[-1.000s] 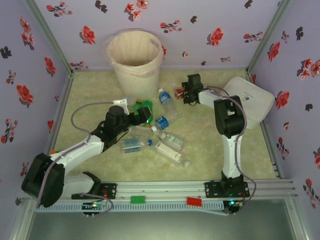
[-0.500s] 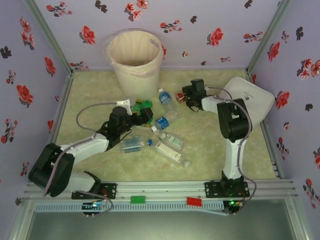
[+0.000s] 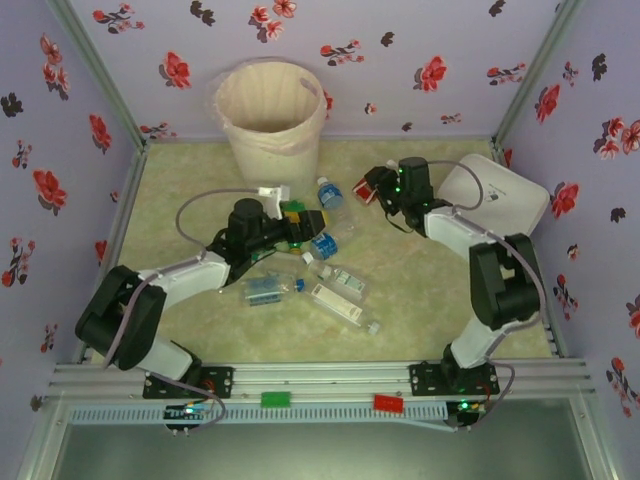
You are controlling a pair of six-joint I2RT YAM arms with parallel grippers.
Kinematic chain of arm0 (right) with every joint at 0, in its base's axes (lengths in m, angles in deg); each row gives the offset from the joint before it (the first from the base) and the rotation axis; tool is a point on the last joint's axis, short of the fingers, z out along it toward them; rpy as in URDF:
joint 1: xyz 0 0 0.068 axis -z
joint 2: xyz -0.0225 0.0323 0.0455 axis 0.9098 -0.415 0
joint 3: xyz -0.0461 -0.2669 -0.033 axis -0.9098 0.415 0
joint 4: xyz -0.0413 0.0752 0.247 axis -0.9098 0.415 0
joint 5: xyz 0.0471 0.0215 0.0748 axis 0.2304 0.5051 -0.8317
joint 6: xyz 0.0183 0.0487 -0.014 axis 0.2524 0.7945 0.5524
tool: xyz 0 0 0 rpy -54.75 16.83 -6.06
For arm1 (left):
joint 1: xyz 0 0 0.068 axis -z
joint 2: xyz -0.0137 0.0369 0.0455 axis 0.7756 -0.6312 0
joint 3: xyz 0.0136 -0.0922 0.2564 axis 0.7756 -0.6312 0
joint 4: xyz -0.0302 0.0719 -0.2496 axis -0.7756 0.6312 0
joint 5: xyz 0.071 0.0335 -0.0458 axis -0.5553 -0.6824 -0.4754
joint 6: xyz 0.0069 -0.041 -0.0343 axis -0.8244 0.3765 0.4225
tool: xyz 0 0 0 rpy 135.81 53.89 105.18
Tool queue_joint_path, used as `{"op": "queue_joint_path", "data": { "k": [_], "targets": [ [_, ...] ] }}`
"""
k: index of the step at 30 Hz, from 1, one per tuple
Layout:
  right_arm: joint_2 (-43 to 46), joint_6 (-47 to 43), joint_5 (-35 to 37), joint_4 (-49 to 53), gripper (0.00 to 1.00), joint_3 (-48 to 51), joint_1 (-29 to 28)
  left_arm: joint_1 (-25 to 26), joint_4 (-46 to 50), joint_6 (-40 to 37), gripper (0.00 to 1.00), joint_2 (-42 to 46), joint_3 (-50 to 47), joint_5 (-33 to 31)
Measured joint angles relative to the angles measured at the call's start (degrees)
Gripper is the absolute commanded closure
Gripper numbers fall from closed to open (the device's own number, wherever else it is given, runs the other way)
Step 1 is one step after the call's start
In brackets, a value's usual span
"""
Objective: Put the plastic bottles in the bin
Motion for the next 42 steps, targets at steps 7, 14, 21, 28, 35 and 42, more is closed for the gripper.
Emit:
{"op": "queue_joint_path", "data": {
  "k": [7, 14, 21, 28, 35, 42],
  "targets": [
    [9.27, -7.52, -2.25, 6.75, 0.58, 0.68, -4.22, 0.7, 2.23, -2.93, 0.0, -1.33, 4.31, 5.81],
    [13.18, -10.62, -3.32, 9.9, 0.58, 0.85, -8.87, 2.12, 6.78, -5.9, 0.0, -2.03, 8.76, 9.75],
    [17.2, -11.17, -4.48, 10.47, 0.58, 2.91, -10.54, 2.99, 9.49, -7.15, 0.0, -4.13, 11.41, 10.73],
    [18.4, -11.15, -5.49, 10.34, 0.57, 4.5, -11.3, 3.56, 9.57, -7.1, 0.0, -5.55, 11.41, 10.75],
    [18.38, -10.47, -6.58, 8.44, 0.57, 6.45, -12.02, 3.93, 8.63, -6.8, 0.2, -5.55, 11.39, 11.65],
    [17.38, -9.81, -7.93, 6.27, 0.54, 6.47, -12.35, 3.56, 7.39, -5.18, 0.39, -5.68, 10.23, 11.78]
  ]
}}
